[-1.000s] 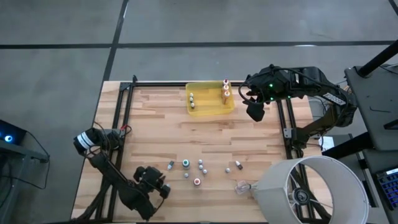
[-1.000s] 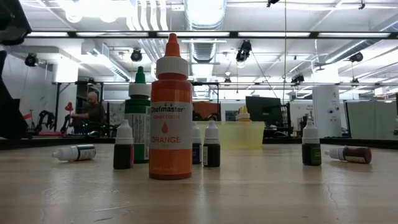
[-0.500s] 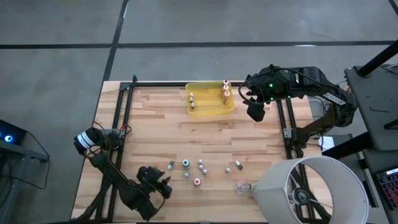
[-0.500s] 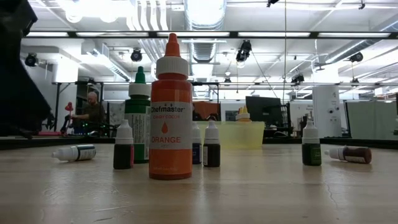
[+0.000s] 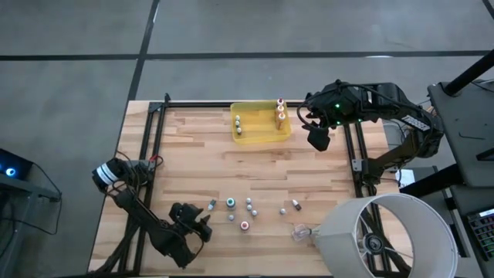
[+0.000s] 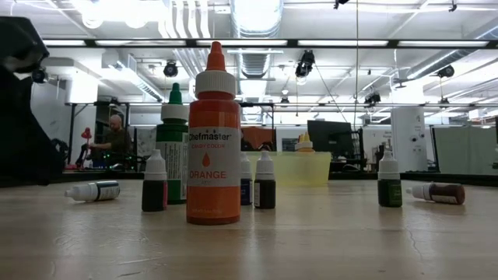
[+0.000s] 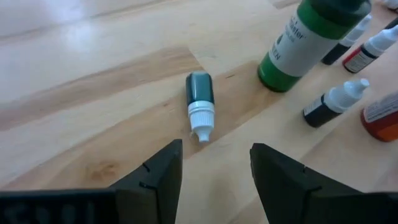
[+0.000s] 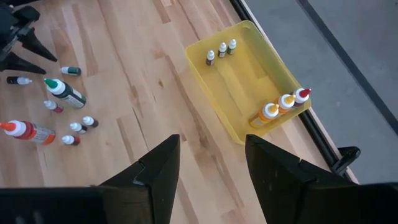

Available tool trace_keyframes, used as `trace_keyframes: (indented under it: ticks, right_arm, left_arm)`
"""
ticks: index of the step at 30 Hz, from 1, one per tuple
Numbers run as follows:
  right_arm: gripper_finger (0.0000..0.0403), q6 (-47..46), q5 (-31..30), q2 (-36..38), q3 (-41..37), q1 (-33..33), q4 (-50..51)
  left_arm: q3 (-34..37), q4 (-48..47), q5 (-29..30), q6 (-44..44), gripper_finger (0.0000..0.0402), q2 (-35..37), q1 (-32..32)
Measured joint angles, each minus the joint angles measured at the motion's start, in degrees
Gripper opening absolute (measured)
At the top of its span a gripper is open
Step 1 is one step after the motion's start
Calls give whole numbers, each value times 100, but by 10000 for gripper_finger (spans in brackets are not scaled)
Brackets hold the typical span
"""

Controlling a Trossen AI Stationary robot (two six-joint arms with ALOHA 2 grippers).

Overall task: Pick & Place food coloring
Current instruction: Put the left small green food coloring bottle into the yellow bin

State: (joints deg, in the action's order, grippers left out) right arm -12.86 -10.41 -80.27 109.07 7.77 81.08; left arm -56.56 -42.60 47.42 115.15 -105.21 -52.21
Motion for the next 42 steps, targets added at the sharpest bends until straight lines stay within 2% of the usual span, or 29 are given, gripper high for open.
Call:
trace_keyframes:
  ticks: [11, 22, 29, 42]
  right_arm:
    - [173, 0, -5, 2, 0, 0, 9]
    - [173, -22, -11, 2, 0, 0, 13]
    - [173, -22, -11, 2, -1, -2, 13]
    - [173, -45, -11, 2, 0, 0, 11]
  left_arm:
    - [259, 783, -104, -730, 161, -123, 113]
    - [97, 748, 302, -636, 160, -646, 114]
    - [-112, 639, 356, -196, 154, -1004, 122]
    - [-189, 461, 293, -192, 153, -1049, 235]
